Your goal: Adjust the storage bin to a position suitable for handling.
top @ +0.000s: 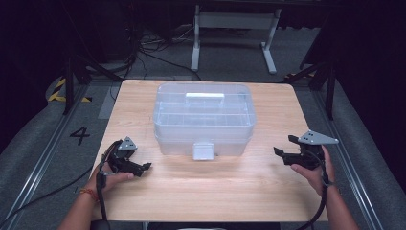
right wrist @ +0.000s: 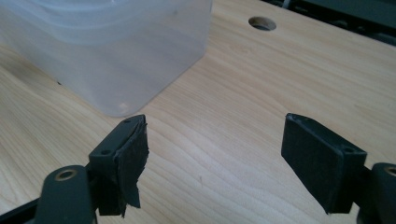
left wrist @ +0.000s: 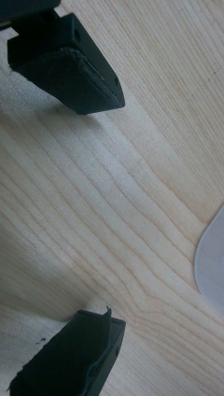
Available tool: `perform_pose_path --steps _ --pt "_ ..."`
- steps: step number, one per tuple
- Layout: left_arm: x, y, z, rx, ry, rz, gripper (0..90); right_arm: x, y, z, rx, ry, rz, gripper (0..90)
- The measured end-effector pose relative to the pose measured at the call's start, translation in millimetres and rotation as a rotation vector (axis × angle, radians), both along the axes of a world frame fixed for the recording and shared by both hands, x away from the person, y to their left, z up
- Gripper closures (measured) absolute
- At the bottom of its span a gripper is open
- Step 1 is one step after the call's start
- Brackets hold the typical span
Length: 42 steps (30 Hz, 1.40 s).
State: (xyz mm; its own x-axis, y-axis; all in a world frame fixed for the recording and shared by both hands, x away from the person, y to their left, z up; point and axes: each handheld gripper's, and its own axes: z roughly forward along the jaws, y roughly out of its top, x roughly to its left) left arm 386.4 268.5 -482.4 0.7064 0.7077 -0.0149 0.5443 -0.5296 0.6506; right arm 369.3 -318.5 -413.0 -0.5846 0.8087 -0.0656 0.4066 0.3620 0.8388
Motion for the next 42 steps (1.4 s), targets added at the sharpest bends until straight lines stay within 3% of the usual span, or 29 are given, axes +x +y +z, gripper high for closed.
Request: perform_pose_path --steps 9,23,42 --pt "-0.1 -0.1 0.0 -0.001 0.000 0.001 0.2 -2.0 10.0 20.9 0.006 -0.046 0.034 24.0" --pt "-0.2 0.0 0.0 0.001 0.001 0.001 0.2 1.0 17.1 45.6 0.034 -0.085 0.067 23.9" --pt "-0.2 -0.1 0.0 -0.001 0.001 0.002 0.2 11.5 34.2 77.6 0.035 -0.126 0.108 23.9"
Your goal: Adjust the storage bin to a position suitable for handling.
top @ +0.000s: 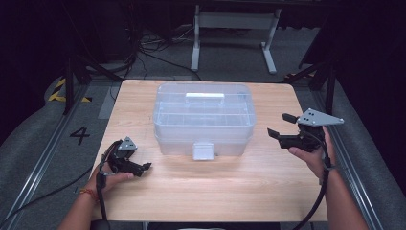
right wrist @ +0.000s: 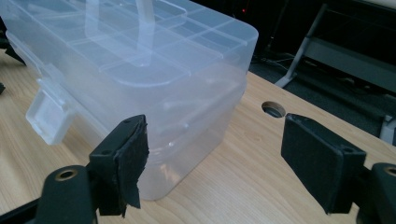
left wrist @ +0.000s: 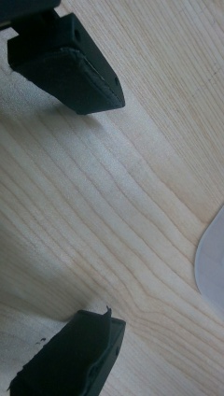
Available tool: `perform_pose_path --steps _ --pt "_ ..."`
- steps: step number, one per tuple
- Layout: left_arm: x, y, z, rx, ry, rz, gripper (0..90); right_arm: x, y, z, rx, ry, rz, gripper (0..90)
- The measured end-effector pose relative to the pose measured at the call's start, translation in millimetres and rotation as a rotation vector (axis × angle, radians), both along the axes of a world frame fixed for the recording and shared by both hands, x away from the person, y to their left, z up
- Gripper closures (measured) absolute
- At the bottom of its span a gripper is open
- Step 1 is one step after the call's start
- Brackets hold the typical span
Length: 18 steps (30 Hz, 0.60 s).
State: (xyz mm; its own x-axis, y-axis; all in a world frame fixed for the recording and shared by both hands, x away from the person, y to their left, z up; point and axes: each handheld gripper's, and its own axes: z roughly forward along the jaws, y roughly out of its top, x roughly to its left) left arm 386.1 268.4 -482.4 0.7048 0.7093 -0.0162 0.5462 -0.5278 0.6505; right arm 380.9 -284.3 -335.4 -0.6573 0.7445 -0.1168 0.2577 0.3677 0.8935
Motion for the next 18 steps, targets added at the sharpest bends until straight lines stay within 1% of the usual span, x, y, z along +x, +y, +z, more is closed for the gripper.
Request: perform_pose_path --steps 7,18 --pt "0.0 0.0 0.0 0.000 0.000 0.000 0.2 6.9 8.2 7.4 -0.010 -0.011 0.007 24.2" --pt "0.0 0.1 0.0 0.001 0.000 -0.001 0.2 23.8 26.9 19.3 -0.013 -0.006 0.038 25.0"
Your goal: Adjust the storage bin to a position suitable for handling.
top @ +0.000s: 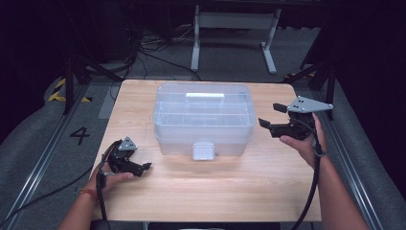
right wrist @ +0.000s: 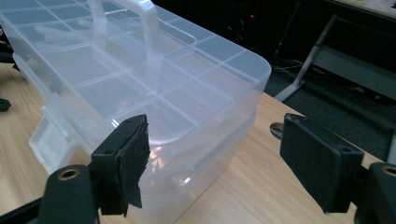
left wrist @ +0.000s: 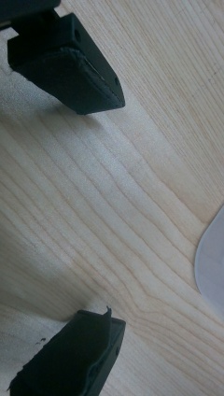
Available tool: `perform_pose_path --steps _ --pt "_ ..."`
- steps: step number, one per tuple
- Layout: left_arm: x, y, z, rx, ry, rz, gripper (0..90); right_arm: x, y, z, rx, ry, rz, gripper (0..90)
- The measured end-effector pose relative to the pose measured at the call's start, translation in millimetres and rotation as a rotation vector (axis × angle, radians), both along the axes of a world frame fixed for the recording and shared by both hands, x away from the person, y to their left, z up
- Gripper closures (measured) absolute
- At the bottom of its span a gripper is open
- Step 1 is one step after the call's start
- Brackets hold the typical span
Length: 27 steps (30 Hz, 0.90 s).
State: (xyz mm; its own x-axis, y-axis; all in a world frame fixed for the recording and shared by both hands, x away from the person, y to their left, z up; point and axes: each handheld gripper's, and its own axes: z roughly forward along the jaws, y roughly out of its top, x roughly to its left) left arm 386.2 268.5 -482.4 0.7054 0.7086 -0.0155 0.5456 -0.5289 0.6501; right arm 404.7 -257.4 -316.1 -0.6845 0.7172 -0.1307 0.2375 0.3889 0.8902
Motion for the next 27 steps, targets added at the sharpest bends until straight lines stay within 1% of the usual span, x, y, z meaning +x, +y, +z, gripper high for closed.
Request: perform_pose_path --steps 1,4,6,10,15,16,17,22,25,27 --pt "0.0 0.0 0.0 0.000 0.000 0.000 0.2 0.0 0.0 0.0 0.000 0.000 0.000 25.0" --pt "0.0 -0.1 0.0 -0.001 0.000 0.001 0.2 5.6 9.2 2.2 -0.006 0.002 0.014 25.2" --pt "0.0 -0.1 0.0 -0.001 0.000 0.001 0.2 7.9 12.5 2.6 -0.004 0.004 0.020 25.2" --pt "0.0 0.0 0.0 0.000 0.000 0.000 0.2 12.6 19.6 4.0 -0.014 0.007 0.030 25.2" --pt "0.0 0.0 0.0 0.000 0.000 0.000 0.2 17.8 25.6 5.7 -0.015 0.008 0.035 25.4" --pt "0.0 0.0 0.0 0.000 0.000 0.001 0.2 18.8 26.9 5.8 -0.017 0.007 0.034 25.5" --pt "0.0 0.0 0.0 0.000 0.000 0.000 0.2 21.6 30.7 6.1 -0.021 0.016 0.039 25.5" --pt "0.0 0.0 0.0 0.000 0.000 0.000 0.2 26.2 37.7 7.6 -0.031 0.016 0.046 25.7" --pt "0.0 -0.1 0.0 -0.001 0.000 0.001 0.2 30.4 48.2 9.6 -0.039 0.017 0.060 25.9" --pt "0.0 -0.1 0.0 -0.001 0.000 0.001 0.2 31.3 50.7 10.1 -0.041 0.012 0.066 26.2"
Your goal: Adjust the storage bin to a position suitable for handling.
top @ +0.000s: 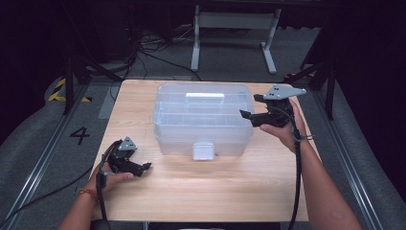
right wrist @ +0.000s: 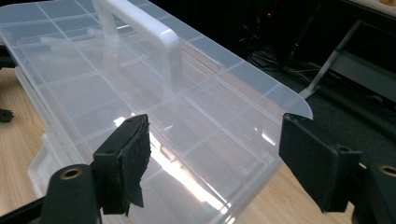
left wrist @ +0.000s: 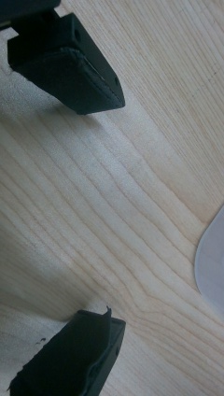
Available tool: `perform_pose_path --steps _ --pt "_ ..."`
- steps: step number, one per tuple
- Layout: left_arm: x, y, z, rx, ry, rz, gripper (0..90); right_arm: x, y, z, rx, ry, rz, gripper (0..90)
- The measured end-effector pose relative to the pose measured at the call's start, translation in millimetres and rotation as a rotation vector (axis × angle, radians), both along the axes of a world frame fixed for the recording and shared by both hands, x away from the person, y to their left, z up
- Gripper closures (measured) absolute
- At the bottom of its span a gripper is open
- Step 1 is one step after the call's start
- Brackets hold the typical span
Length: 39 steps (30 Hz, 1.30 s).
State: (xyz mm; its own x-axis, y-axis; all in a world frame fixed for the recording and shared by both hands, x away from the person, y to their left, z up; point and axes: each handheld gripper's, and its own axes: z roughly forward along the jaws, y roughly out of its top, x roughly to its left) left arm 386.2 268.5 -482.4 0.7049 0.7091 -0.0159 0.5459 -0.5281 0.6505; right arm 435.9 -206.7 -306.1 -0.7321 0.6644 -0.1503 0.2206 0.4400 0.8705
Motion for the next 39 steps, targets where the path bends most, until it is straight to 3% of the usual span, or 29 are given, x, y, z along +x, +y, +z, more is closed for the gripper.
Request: perform_pose_path --steps 17,39 --pt "0.0 0.1 0.0 0.001 0.001 -0.001 0.1 24.0 33.2 4.4 -0.039 0.017 0.032 29.7" --pt "0.0 0.0 0.0 0.000 0.000 -0.001 0.2 43.7 63.6 2.4 -0.099 0.045 0.071 47.6"
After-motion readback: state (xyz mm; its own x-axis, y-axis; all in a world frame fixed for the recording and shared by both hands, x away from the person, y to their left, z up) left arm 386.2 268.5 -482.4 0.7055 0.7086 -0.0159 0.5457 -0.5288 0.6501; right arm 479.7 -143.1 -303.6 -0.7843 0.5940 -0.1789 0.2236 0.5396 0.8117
